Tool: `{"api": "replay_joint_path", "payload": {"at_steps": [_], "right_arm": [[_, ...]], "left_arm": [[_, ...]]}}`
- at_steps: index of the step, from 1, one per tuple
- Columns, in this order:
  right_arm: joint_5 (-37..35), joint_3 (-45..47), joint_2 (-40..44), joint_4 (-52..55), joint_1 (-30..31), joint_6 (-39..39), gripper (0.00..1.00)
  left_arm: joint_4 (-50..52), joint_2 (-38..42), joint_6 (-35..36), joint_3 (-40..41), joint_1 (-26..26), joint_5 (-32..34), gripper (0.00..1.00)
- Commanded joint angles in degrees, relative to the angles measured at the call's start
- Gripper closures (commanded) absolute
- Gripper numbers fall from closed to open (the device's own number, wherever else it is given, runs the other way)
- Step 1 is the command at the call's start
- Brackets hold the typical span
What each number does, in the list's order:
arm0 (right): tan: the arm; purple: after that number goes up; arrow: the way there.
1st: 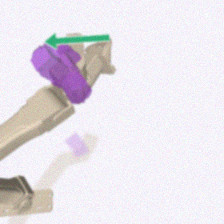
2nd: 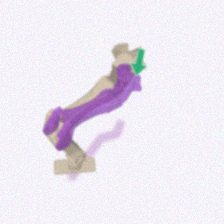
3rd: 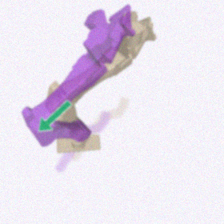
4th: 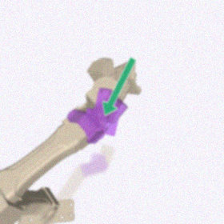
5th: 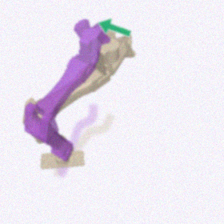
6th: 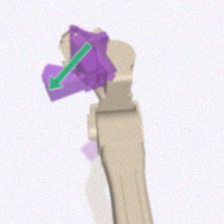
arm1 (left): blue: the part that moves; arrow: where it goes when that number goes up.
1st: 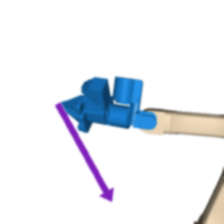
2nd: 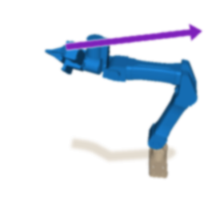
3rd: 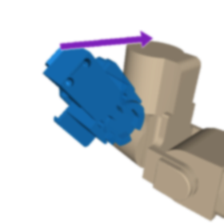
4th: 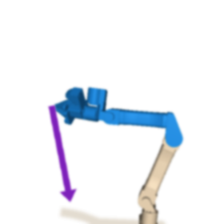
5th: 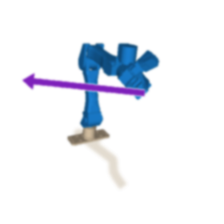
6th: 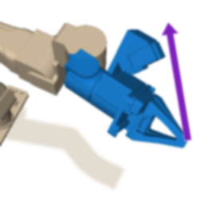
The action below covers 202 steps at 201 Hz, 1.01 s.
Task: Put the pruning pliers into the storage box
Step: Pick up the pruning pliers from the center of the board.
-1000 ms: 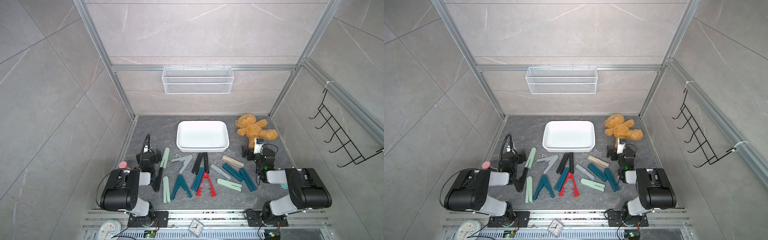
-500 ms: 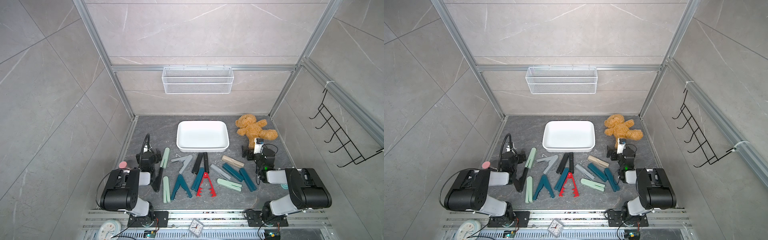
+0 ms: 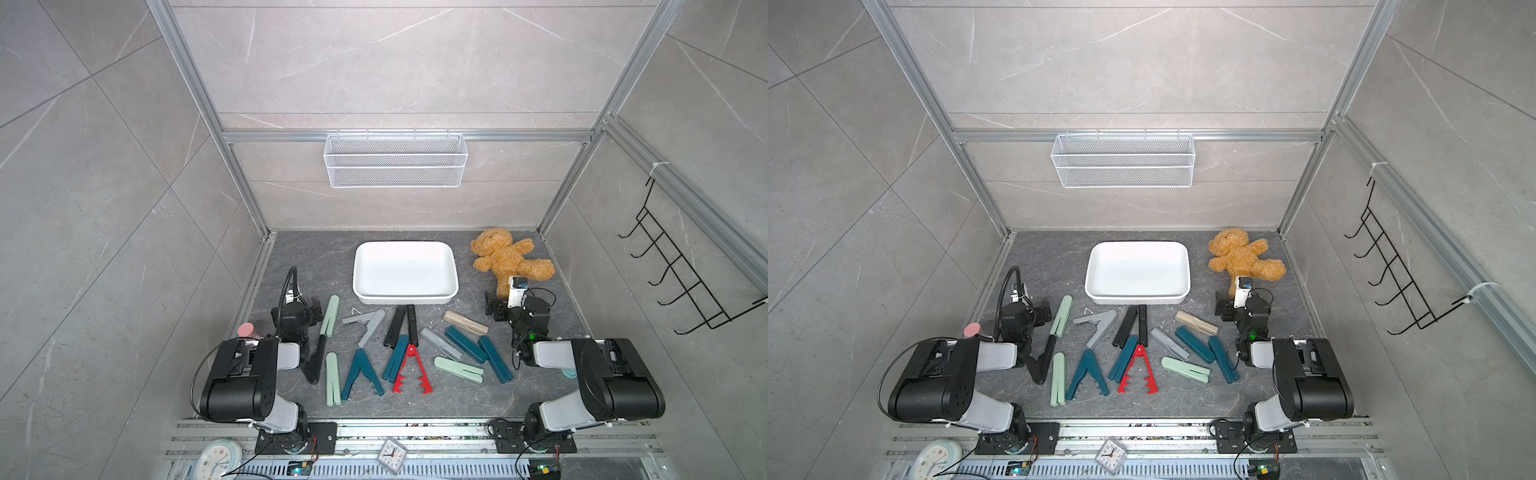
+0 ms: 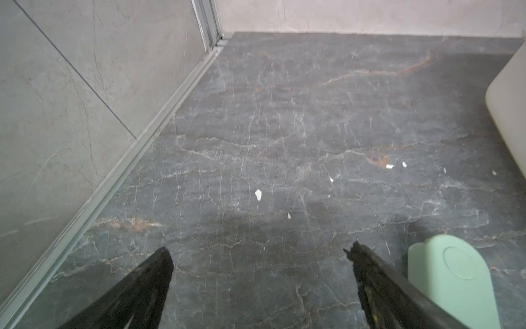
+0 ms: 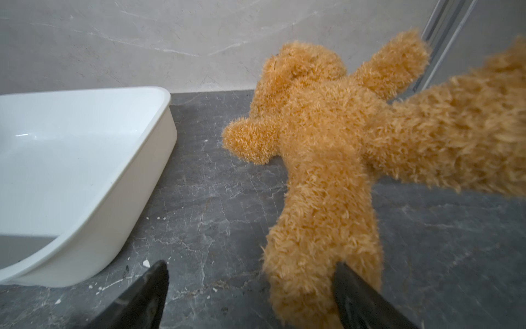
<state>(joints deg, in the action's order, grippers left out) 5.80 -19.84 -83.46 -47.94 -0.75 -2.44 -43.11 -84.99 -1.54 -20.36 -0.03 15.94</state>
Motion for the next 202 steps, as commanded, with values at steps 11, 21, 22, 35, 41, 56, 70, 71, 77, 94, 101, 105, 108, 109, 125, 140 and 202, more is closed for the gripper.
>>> {"api": "replay_joint_path", "payload": {"at_steps": [11,21,22,35,41,56,70,71,77,94,101,105,108,109,125,140,202], "right_arm": [[1.2,-8.9,10.2,26.7,0.3,-4.7,0.14],[5.0,-12.0,11.2,33.7,0.4,-5.3,0.14],[5.4,-12.3,11.3,34.7,0.4,-5.5,0.14],[9.4,-16.7,11.3,43.9,0.5,-7.0,0.13],[10.9,-18.3,11.2,47.8,0.7,-7.1,0.11],[10.6,-20.0,11.5,54.6,1.9,-8.6,0.11],[10.9,-19.4,12.5,57.3,3.3,-9.4,0.12],[10.8,-19.3,12.6,57.4,3.4,-9.4,0.12],[10.2,-19.0,13.1,58.5,4.0,-9.6,0.13],[8.3,-19.1,13.9,62.9,5.7,-10.7,0.14],[7.7,-19.4,13.9,64.7,6.3,-11.3,0.16],[7.1,-19.8,13.9,66.3,6.7,-11.8,0.17],[6.7,-20.3,13.9,67.4,6.8,-12.0,0.18],[6.6,-20.4,13.9,67.7,7.0,-12.1,0.18],[4.0,-21.2,14.4,71.3,8.4,-13.7,0.22],[3.0,-21.6,15.0,74.1,9.3,-15.1,0.25],[-2.4,-21.1,17.1,82.6,11.0,-18.8,0.34]], "left_arm": [[22.2,10.1,-3.8,-11.5,0.0,1.0,0.00],[25.7,12.3,-6.7,-13.2,0.0,0.4,0.00],[25.9,12.5,-7.0,-13.3,0.0,0.3,0.00],[28.4,14.6,-10.1,-14.2,0.6,-0.9,0.00],[29.5,15.1,-11.0,-14.5,1.2,-0.8,0.00],[33.1,15.8,-12.0,-15.9,4.2,1.3,0.00],[35.2,15.7,-11.7,-17.1,7.8,4.4,0.00],[35.4,15.6,-11.6,-17.1,8.0,4.5,0.00],[35.9,15.4,-11.6,-17.6,9.7,5.7,0.00],[37.1,14.2,-12.2,-18.4,13.1,8.5,0.00],[37.4,13.9,-12.5,-18.5,14.1,8.7,0.00],[37.5,13.8,-12.8,-18.5,14.7,8.9,0.00],[37.5,13.8,-12.9,-18.5,15.2,9.1,0.00],[37.5,13.8,-13.0,-18.4,15.4,9.2,0.00],[37.9,14.0,-13.8,-18.0,17.8,10.4,0.00],[38.2,13.9,-13.8,-17.6,20.1,12.8,0.00],[38.5,13.8,-16.9,-17.8,20.9,7.6,0.00]]}}
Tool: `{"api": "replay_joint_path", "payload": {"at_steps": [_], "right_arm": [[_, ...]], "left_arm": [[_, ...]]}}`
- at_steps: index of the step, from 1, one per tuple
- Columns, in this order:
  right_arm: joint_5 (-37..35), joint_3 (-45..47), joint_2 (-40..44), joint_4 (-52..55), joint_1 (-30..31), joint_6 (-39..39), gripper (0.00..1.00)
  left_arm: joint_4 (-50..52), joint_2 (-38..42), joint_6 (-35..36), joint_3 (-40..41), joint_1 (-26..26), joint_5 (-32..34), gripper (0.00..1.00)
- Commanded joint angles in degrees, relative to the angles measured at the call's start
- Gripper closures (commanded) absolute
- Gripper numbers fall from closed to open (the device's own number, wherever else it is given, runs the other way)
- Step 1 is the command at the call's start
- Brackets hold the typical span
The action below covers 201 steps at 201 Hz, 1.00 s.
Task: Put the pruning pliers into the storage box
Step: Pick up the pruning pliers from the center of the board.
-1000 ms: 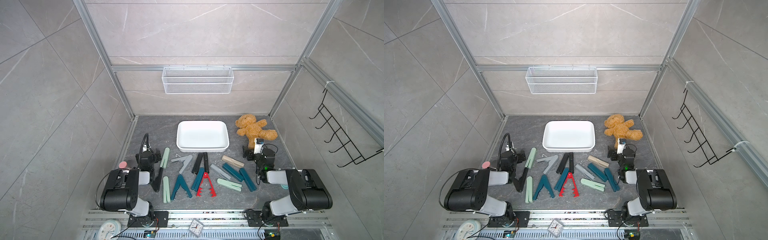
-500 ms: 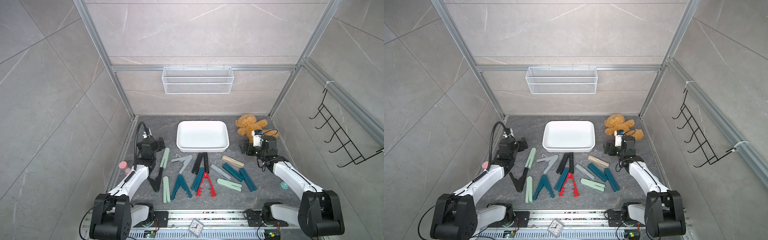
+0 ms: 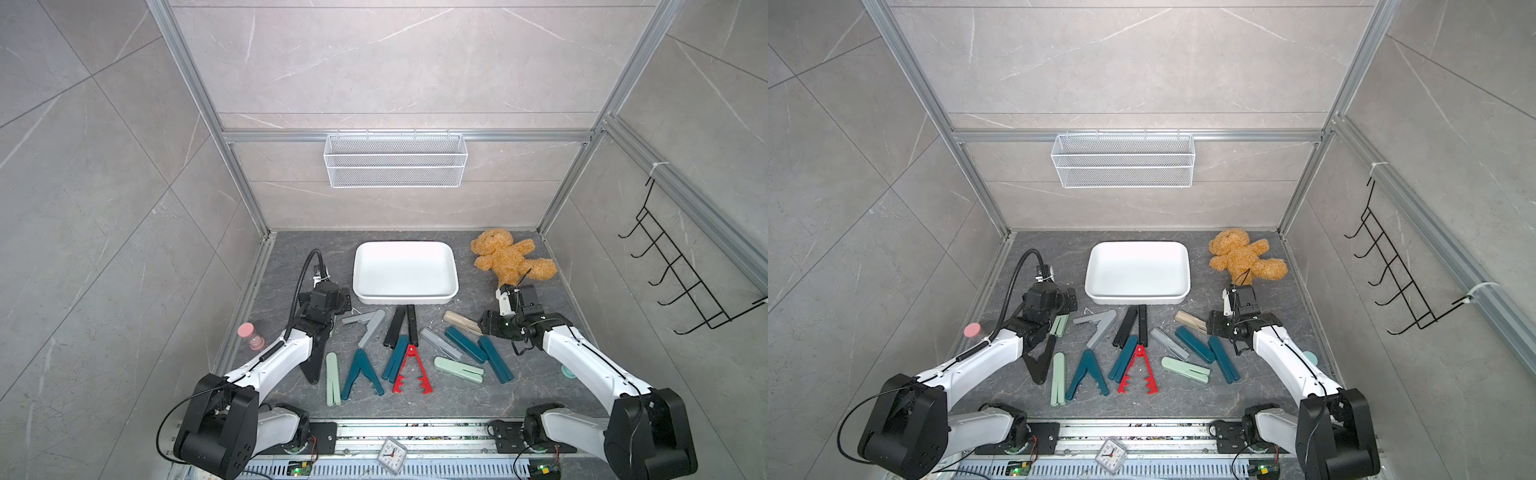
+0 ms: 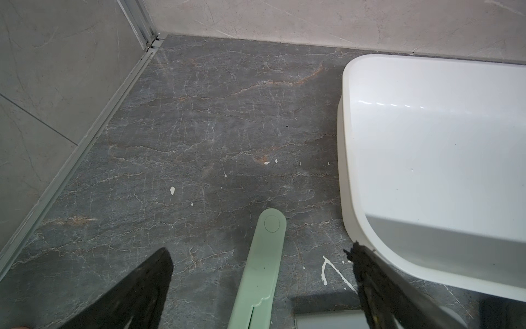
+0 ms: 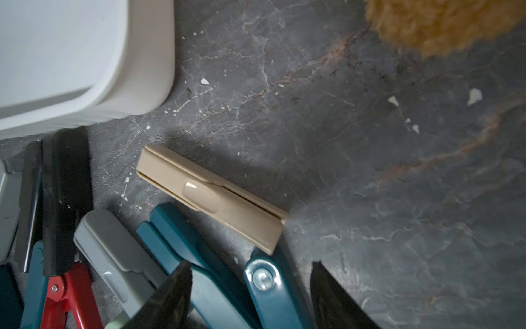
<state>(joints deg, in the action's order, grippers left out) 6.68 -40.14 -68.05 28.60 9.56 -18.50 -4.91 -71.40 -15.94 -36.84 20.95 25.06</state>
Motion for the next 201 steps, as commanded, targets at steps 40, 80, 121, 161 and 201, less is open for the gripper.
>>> {"api": "replay_joint_path", "payload": {"at_steps": [40,80,121,161,201], "right_arm": [[-6.3,0.6,4.0,8.0,2.0,-6.5,0.43],[-10.1,1.6,4.0,8.9,5.4,-11.3,0.43],[-15.1,3.8,5.6,10.1,9.3,-17.3,0.47],[-18.5,5.3,5.8,12.2,11.3,-22.0,0.47],[-18.4,5.9,5.8,14.0,12.9,-24.0,0.39]], "left_arm": [[-1.5,1.9,-3.6,-0.4,-0.1,-7.1,0.00],[-1.5,2.7,-3.3,-0.4,0.0,-11.8,0.00],[-1.9,1.5,-3.6,-0.9,-0.1,-12.7,0.00],[-0.9,0.4,-2.3,-2.6,-0.1,-13.4,0.00],[3.3,0.4,-0.2,-5.9,0.0,-12.7,0.00]]}}
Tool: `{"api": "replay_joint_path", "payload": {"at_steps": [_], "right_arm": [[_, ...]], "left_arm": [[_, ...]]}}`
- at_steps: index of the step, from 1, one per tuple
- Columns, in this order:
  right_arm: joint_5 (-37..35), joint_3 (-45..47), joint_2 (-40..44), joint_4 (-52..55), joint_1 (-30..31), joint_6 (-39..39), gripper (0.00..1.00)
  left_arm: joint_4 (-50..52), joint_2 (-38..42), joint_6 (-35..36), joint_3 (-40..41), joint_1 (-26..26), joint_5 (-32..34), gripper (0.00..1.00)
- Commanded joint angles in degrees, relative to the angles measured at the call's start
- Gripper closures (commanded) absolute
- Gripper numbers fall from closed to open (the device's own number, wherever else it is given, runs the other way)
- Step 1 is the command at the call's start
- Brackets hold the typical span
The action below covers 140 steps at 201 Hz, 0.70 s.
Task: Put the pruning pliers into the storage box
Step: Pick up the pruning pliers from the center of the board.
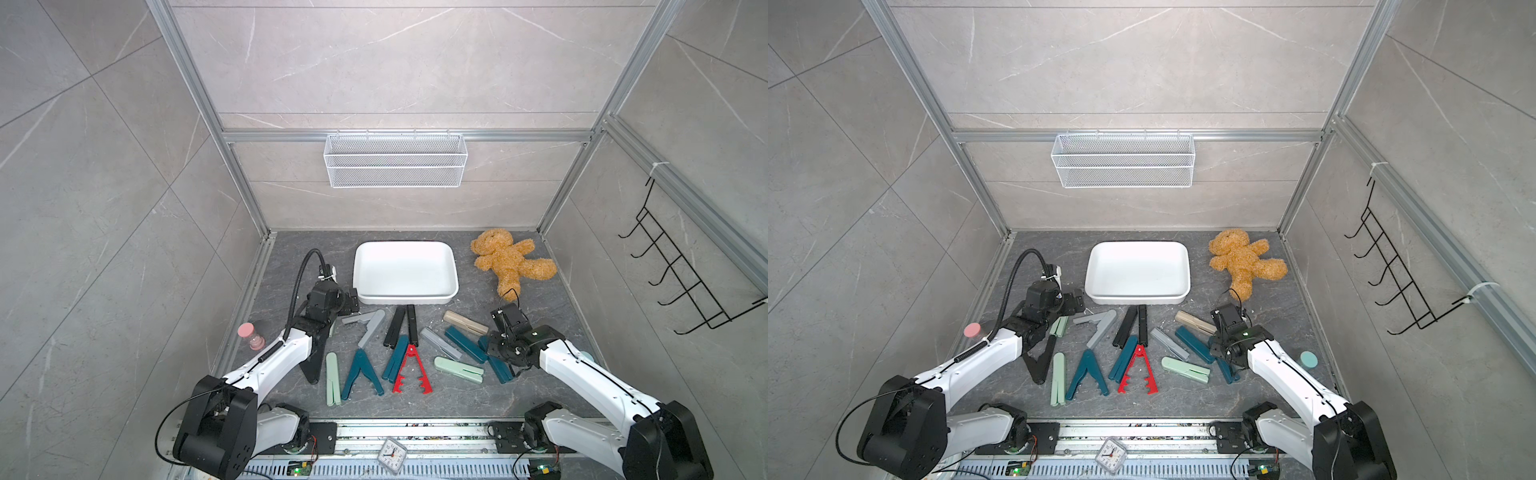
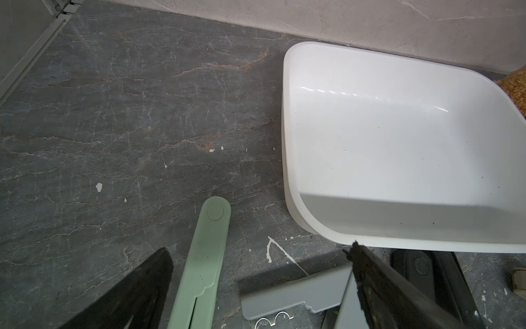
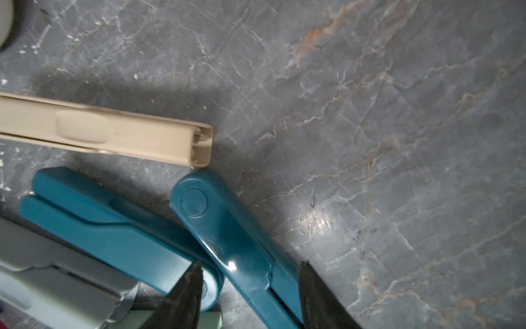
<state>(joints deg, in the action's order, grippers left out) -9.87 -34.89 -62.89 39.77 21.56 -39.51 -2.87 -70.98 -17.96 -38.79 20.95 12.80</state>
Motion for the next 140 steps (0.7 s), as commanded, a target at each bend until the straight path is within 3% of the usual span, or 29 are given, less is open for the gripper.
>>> {"api": "replay_joint_path", "payload": {"at_steps": [1,36,97,140], "right_arm": [[-2.0,0.7,0.6,2.8,1.0,-3.0,0.38],[-3.6,-0.1,-2.3,2.7,1.5,-4.2,0.28],[-4.5,4.1,-2.5,-2.5,3.9,-9.1,0.30],[-9.0,4.7,-2.5,-2.1,3.8,-11.5,0.36]], "left_arm": [[1.3,-0.1,1.9,-4.0,-0.1,-0.4,0.00],[1.5,-2.1,1.0,-5.6,-0.1,-1.7,0.00],[1.1,-2.0,0.9,-5.7,-0.1,-3.4,0.00],[1.6,-2.8,0.5,-6.7,-0.1,-4.6,0.00]]}}
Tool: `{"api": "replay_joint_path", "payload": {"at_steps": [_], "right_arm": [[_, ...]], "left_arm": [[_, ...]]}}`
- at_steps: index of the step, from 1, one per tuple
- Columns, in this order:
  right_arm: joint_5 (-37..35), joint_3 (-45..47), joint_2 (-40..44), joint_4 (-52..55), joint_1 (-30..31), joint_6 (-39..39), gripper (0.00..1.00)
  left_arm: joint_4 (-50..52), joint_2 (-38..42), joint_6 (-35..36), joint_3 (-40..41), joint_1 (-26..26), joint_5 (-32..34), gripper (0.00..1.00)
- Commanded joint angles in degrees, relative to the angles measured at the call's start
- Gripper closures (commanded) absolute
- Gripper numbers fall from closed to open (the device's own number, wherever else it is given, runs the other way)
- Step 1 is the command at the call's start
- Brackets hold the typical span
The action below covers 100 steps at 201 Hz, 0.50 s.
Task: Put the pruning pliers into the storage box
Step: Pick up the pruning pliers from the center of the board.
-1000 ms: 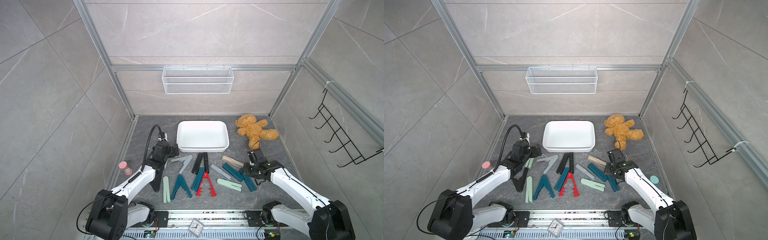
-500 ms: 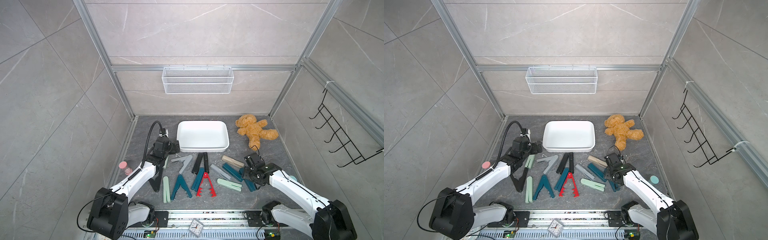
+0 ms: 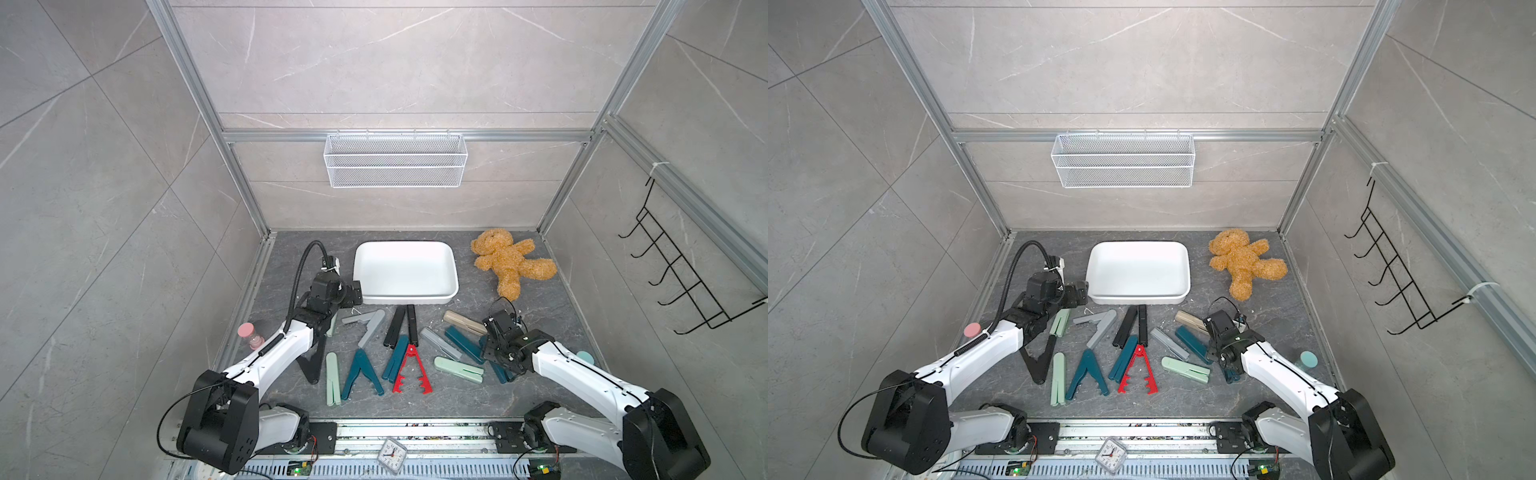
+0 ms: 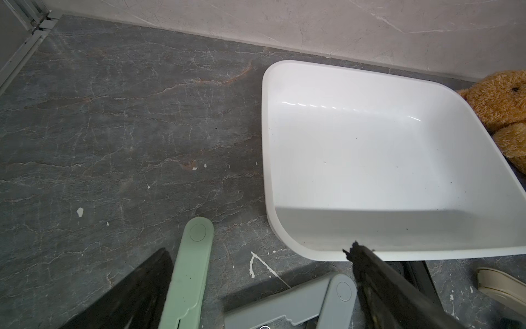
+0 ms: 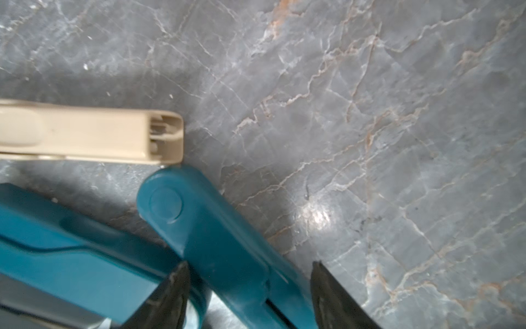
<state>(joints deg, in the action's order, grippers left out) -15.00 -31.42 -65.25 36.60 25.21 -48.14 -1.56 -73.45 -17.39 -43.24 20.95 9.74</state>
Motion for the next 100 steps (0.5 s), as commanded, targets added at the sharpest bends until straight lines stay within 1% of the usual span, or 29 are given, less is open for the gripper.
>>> {"api": "replay_joint_path", "payload": {"at_steps": [1,39,54,71,86,95,100], "right_arm": [[-4.0,1.2,-0.1,1.1,0.2,-2.9,0.36],[-6.8,1.8,0.5,0.2,0.3,-6.0,0.45],[-6.6,3.5,1.4,-1.7,0.2,-7.9,0.47],[-6.3,4.4,1.4,-3.4,0.2,-8.9,0.48],[-6.0,3.9,0.3,-1.9,0.2,-8.5,0.47],[-5.6,4.0,0.3,-1.2,0.2,-8.5,0.46],[-5.2,4.5,0.7,-1.2,0.3,-8.8,0.42]], "left_arm": [[0.4,-0.3,-0.1,-2.2,-0.1,-1.6,0.00],[0.3,-0.5,-0.5,-2.3,0.0,-2.0,0.00],[0.2,-0.5,-0.5,-2.3,-0.1,-2.1,0.00],[-0.2,-0.5,-0.7,-2.3,-0.1,-2.4,0.00],[-0.4,-0.8,-0.9,-2.5,-0.1,-2.9,0.00],[-0.3,-1.1,-1.0,-2.8,-0.1,-3.4,0.00],[-0.3,-1.2,-1.2,-3.0,-0.1,-3.6,0.00]]}}
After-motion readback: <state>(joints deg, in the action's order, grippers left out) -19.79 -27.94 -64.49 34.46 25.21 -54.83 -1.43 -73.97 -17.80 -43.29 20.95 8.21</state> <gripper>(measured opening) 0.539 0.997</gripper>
